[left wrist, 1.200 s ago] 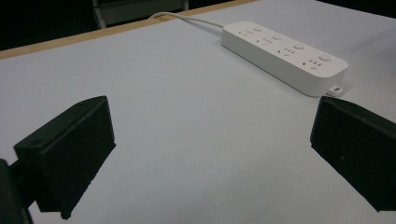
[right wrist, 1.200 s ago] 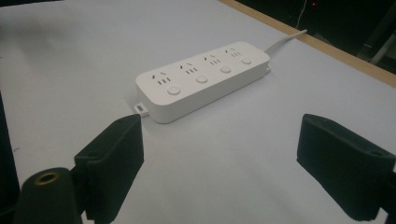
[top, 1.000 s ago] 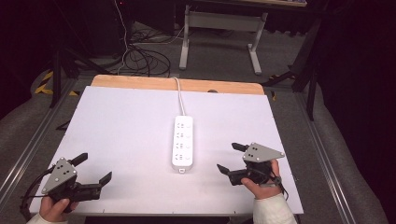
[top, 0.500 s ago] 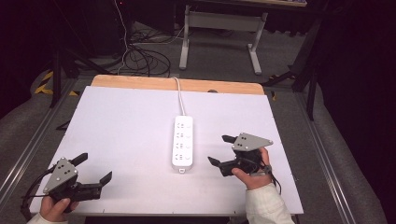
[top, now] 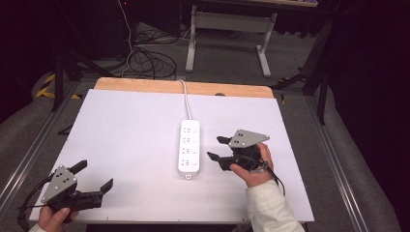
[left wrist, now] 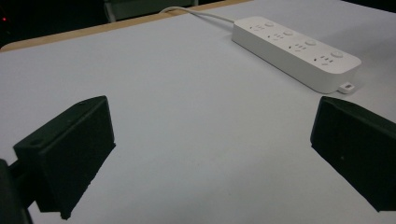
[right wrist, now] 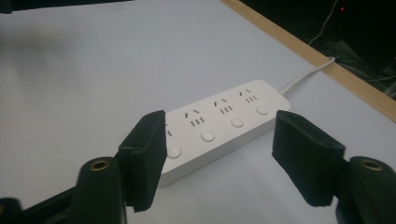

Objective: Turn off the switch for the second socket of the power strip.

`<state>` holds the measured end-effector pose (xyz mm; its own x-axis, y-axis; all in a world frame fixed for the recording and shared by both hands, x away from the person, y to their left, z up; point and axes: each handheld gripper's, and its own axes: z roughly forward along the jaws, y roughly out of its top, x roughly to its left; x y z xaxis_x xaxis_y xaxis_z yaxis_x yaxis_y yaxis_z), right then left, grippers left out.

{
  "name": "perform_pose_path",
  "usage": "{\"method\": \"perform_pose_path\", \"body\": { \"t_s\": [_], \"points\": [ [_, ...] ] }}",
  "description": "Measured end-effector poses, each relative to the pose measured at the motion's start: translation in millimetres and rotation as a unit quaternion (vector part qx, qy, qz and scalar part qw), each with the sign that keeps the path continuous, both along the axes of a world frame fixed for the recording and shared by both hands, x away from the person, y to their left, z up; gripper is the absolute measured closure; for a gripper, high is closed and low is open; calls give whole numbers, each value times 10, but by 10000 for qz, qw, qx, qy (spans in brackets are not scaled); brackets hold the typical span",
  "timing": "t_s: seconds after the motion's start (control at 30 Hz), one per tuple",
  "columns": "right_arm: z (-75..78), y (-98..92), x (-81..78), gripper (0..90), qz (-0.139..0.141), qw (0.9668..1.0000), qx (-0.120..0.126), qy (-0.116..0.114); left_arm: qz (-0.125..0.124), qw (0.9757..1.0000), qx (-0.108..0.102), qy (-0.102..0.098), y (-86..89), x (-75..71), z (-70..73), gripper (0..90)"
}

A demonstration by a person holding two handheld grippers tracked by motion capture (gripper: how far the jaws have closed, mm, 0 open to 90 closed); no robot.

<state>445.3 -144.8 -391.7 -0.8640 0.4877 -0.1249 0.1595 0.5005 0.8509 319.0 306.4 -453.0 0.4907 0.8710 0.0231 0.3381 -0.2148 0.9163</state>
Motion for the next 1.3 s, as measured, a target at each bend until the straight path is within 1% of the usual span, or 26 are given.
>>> {"method": "perform_pose_path", "body": {
  "t_s": [0.03,0.1,0.17,0.2,0.23,0.27,0.3,0.33,0.37,0.4,0.43,0.47,0.5,0.57,0.73,0.77,0.9,0.97,1.0,1.03,1.07,1.1,1.2,1.23,1.3],
  "points": [
    [7,22,26,460,-51,10000,-6,20,39,10000,-46,-7,-2,-8,-4,5],
    [11,46,53,465,-82,9999,14,63,53,10000,-12,-2,11,-22,-2,5],
    [8,88,113,522,-5,9997,90,242,81,10000,-4,0,18,-34,-2,4],
    [-1,132,162,582,25,9995,111,309,93,10000,-13,-14,22,-41,-3,5],
    [-3,153,182,611,41,9994,106,317,93,10000,-13,-14,22,-41,-3,5],
    [-3,153,182,611,41,9994,106,317,111,9999,-17,-14,22,-45,-3,5],
    [-7,170,200,651,70,9994,110,313,114,9999,1,-13,24,-47,-2,4],
    [-14,198,232,711,98,9994,155,303,114,9999,3,-13,24,-48,-3,5],
    [-14,198,232,711,98,9994,155,303,112,9999,5,-15,24,-47,-3,5],
    [-17,212,250,744,111,9994,161,292,111,9999,-5,-22,21,-45,-5,5],
    [-25,238,282,818,144,9993,162,298,104,9999,-2,-26,21,-43,-5,5],
    [-31,250,298,852,150,9993,158,309,111,9999,15,-36,20,-39,-4,5],
    [-31,250,298,852,150,9993,158,309,111,9999,15,-36,20,-39,-4,5],
    [-53,286,350,900,168,9992,114,330,79,10000,23,-19,20,-34,-3,5],
    [-90,332,425,900,138,9990,67,427,63,10000,18,-24,15,-29,-5,5],
    [-113,351,463,900,120,9987,111,480,65,10000,8,-28,13,-28,-5,5],
    [-153,381,522,900,62,9987,171,480,63,10000,12,-28,13,-29,-5,4],
    [-190,409,562,900,34,9988,168,466,62,10000,5,-27,13,-28,-6,5],
    [-235,441,606,900,25,9989,142,450,61,10000,6,-26,13,-27,-6,5],
    [-235,441,606,900,25,9989,142,450,63,10000,7,-26,13,-27,-7,5],
    [-281,470,650,900,27,9987,122,485,60,10000,8,-25,13,-26,-7,4],
    [-281,470,650,900,27,9987,122,485,60,10000,7,-26,13,-26,-7,4],
    [-345,500,718,900,-3,9983,166,557,61,10000,10,-19,16,-24,-8,5],
    [-383,516,757,900,-64,9983,139,557,59,10000,15,-19,17,-24,-8,5],
    [-402,522,776,900,-99,9983,115,561,50,10000,32,-12,22,-23,-7,4]
  ]
}}
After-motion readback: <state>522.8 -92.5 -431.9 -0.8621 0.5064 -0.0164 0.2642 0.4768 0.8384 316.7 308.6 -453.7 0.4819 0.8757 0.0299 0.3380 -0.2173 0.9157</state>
